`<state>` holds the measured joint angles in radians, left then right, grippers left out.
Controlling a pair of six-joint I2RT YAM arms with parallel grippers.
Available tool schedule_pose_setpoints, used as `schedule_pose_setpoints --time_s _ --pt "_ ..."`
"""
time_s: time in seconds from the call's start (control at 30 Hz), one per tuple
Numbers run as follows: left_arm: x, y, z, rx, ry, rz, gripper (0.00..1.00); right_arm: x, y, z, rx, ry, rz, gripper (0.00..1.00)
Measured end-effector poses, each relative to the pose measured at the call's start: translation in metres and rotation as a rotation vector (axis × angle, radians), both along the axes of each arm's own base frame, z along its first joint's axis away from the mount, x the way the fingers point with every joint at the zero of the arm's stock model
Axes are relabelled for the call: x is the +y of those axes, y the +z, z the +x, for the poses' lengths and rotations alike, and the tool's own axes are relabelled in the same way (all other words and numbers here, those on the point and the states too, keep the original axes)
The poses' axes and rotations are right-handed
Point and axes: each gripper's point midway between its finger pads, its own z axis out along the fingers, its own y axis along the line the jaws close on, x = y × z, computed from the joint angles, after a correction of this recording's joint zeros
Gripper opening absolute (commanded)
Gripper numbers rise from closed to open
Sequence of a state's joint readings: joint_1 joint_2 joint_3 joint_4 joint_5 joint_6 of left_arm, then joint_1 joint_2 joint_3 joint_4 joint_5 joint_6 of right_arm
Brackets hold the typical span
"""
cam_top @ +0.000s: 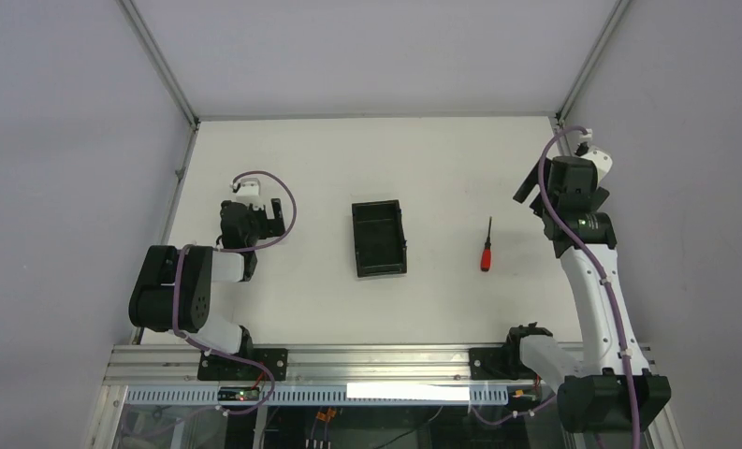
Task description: Put the screwdriver in the bin
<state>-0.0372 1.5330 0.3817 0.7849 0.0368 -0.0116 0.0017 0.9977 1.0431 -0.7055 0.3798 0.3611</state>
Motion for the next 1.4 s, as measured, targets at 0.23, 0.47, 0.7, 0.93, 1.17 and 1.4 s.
schedule_pose_setpoints --time_s 0.23,0.47,0.7,0.93,1.17,1.4 --pt "0.000 0.000 0.000 0.001 0.000 0.000 0.99 0.009 0.002 -0.008 0.029 0.068 0.009 1.00" --pt "0.000 0.000 0.000 0.001 0.000 0.000 0.99 0.027 -0.021 0.000 0.177 0.144 0.073 1.00" --pt "0.000 0.000 0.000 0.001 0.000 0.000 0.99 0.049 -0.107 -0.010 0.444 0.194 0.100 0.98" --pt "0.000 0.000 0.000 0.001 0.000 0.000 0.99 0.057 -0.170 -0.010 0.606 0.209 0.122 0.88" --pt "0.000 0.000 0.000 0.000 0.000 0.000 0.99 0.075 -0.202 0.001 0.651 0.267 0.133 0.53" --pt "0.000 0.000 0.000 0.001 0.000 0.000 0.99 0.079 -0.207 0.002 0.655 0.259 0.150 0.11"
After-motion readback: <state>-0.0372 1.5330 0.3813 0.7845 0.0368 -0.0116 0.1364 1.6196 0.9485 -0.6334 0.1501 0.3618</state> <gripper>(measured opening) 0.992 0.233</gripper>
